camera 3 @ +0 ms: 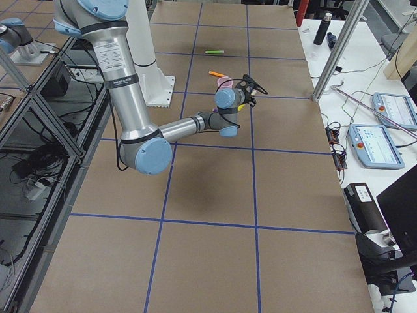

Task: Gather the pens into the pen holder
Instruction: 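Carry the yellow marker with the right gripper over the pink cup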

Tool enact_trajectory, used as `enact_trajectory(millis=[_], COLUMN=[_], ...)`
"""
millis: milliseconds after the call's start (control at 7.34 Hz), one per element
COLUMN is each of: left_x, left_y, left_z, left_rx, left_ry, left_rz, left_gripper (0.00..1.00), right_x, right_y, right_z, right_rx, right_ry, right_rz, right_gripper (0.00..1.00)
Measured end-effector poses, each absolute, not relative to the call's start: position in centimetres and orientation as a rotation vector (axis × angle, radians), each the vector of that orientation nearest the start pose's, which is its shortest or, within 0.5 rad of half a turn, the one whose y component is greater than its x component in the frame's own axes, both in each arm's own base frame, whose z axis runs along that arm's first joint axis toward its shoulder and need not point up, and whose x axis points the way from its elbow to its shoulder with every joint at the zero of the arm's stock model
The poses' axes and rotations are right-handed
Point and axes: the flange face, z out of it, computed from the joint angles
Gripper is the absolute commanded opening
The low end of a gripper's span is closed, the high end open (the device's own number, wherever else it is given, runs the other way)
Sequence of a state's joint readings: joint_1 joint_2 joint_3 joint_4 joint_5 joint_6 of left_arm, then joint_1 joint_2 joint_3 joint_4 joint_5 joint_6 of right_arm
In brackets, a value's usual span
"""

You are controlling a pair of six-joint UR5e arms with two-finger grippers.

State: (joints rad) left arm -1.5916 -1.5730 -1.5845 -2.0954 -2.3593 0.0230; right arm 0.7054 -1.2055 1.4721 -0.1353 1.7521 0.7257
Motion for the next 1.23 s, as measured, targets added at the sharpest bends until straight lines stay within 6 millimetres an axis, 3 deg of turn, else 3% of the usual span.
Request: enact_trajectory(millis=[136, 272, 545, 681, 1090, 1226], left_x=[-7.3, -7.3, -7.3, -7.3, -7.3, -7.3], left_y=[-51.3, -51.3, -51.3, -51.3, -51.2, -51.2], left_z=[59.3, 59.5, 59.8, 59.9, 60.3, 60.3], left_rx=[0.524, 0.520, 0.515, 0.512, 0.506, 0.508], left_ry=[0.758, 0.758, 0.759, 0.759, 0.760, 0.760], left_rz=[0.213, 0.211, 0.209, 0.209, 0.207, 0.207], left_gripper=[1.00, 1.00, 1.00, 1.00, 1.00, 1.00], right_x=[-43.0, -45.3, -46.6, -47.5, -51.7, -52.3], right_y=[-46.8, -45.6, -43.8, -42.5, -38.3, -38.0], right_z=[31.6, 28.4, 23.2, 22.3, 23.7, 23.9], right_rx=[1.151, 1.200, 1.254, 1.256, 1.252, 1.251], right_ry=[-1.324, -1.344, -1.397, -1.407, -1.328, -1.304], right_rz=[-0.183, -0.112, 0.026, 0.060, 0.066, 0.049], right_gripper=[0.00, 0.00, 0.00, 0.00, 0.00, 0.44])
